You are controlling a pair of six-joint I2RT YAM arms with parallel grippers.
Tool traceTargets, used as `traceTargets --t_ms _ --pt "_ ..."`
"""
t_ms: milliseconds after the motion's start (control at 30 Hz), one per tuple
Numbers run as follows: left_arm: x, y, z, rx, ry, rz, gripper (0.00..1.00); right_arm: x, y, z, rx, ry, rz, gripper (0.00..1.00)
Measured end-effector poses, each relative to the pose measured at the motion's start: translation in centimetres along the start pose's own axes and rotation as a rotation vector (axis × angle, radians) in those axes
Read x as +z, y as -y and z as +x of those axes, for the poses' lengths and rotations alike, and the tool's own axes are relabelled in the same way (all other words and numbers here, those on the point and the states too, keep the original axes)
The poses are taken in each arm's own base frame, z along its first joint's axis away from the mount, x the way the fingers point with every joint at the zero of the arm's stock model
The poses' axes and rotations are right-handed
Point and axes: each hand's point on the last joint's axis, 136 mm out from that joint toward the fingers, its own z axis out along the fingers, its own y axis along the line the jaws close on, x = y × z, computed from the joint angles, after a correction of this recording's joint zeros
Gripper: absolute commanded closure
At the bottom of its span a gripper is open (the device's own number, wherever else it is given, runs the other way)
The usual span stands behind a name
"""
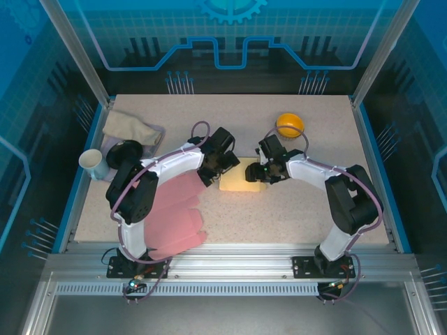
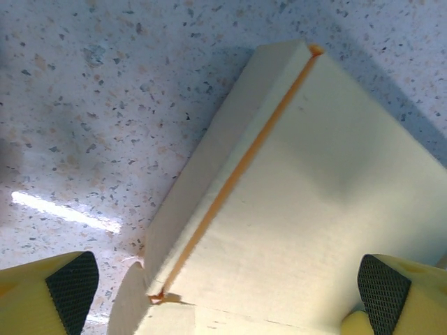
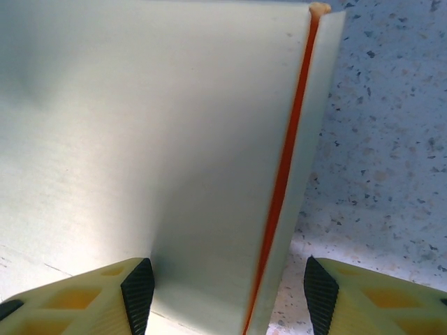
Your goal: Fold the paper box
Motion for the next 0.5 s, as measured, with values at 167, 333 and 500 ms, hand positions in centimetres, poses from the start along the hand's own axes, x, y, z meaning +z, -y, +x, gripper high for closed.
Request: traceTargets --t_ms 167,333,500 --pt "0.2 0.3 0.3 -0.026 -0.018 0.012 0.01 0.0 -0.1 0.1 0.0 -0.004 -0.008 0.38" --pt "0.5 0.6 0.5 -0.047 -0.026 0.023 0.01 0.0 -0.1 0.1 0.0 -0.004 -0.008 0.38" --pt "1.0 0.4 0.8 -0.048 -0.04 0.012 0.01 0.0 -0.2 0.1 -0.001 -0.005 -0.01 0.38"
